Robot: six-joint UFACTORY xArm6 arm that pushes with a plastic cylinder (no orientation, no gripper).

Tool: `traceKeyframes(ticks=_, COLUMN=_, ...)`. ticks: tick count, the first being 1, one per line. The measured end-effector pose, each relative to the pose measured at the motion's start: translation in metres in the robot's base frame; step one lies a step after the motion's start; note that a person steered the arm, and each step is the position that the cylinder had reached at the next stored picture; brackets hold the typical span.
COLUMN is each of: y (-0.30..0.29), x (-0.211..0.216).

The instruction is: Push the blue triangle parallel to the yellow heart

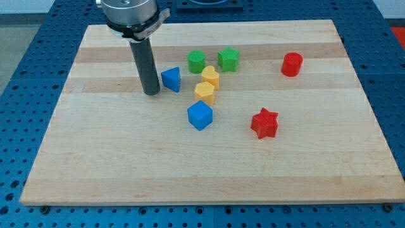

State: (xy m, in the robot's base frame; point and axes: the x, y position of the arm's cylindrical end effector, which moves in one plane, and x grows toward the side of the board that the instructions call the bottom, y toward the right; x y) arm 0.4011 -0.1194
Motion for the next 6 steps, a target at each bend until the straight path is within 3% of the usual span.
traceKeyframes(ticks=2, y=0.001, x=-0.020)
traceKeyframes(ticks=6, y=0.029, x=-0.020)
